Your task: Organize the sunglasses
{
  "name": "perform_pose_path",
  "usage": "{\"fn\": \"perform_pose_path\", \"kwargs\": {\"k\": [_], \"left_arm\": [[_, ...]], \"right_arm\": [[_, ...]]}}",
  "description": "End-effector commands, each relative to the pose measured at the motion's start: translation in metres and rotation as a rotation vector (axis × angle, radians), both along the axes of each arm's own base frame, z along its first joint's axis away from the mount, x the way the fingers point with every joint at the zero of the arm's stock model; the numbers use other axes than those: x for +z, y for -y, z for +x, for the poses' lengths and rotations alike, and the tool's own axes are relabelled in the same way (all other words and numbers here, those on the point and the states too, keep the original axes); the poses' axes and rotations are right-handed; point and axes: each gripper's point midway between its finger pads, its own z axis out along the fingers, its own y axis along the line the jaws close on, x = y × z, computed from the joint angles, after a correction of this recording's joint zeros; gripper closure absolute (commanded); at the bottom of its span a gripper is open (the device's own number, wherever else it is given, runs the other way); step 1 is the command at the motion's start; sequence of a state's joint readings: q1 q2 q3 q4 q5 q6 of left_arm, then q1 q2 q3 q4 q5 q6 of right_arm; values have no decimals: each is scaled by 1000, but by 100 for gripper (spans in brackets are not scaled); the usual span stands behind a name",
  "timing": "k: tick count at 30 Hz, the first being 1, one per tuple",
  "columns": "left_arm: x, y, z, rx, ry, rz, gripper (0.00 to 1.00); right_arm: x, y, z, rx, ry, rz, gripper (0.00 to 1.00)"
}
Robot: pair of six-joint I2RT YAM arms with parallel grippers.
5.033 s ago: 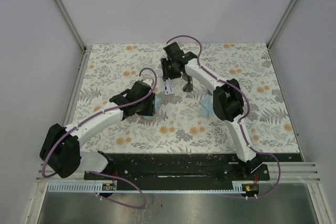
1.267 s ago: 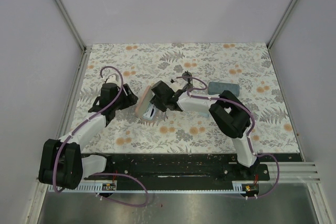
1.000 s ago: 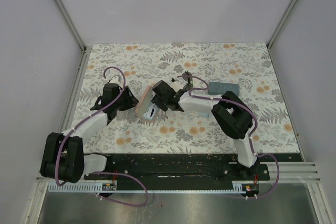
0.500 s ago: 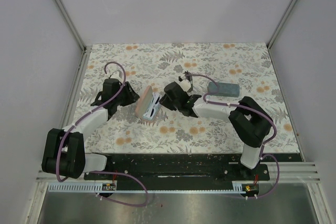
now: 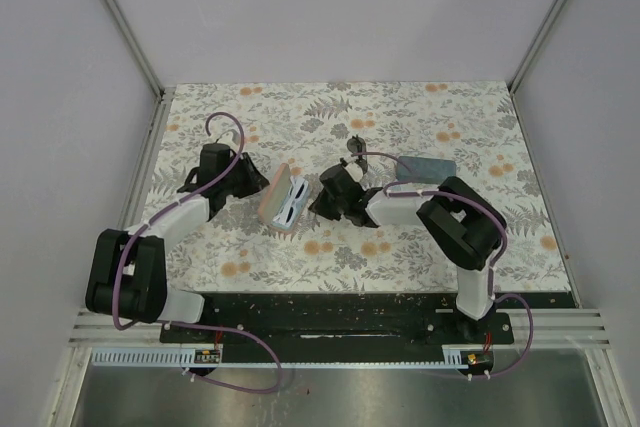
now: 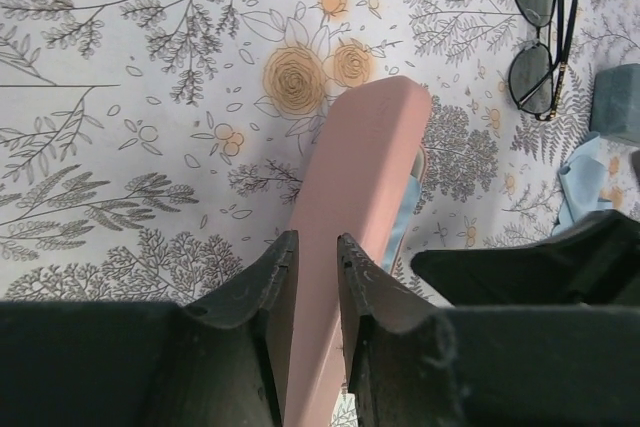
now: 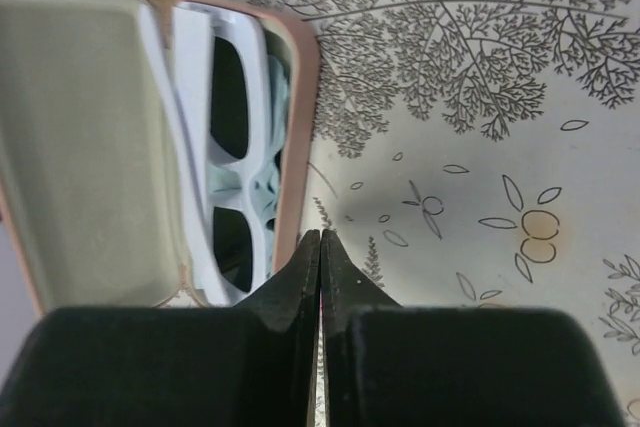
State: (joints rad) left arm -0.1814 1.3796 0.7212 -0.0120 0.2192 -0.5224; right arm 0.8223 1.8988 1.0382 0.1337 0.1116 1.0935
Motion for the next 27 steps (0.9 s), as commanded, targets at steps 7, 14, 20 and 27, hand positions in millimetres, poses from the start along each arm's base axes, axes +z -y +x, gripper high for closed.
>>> {"fn": "perform_pose_path", "kwargs": {"k": [7,14,20,27], "left_arm": [[11,22,15,-104,32,-80,83],[0,37,4,-167,9,-107,93],[-39,56,-19,-210,-64,-99,96],[-72,57,-32,-198,-122,-53,98]], "right_arm": [[-18,-22,14,51,-25,32,100],[-28,-26,14,58,-45,37,100],[-24,-28,16,59,-39,51,100],[-17,-20,15,46,-30,56,100]]}}
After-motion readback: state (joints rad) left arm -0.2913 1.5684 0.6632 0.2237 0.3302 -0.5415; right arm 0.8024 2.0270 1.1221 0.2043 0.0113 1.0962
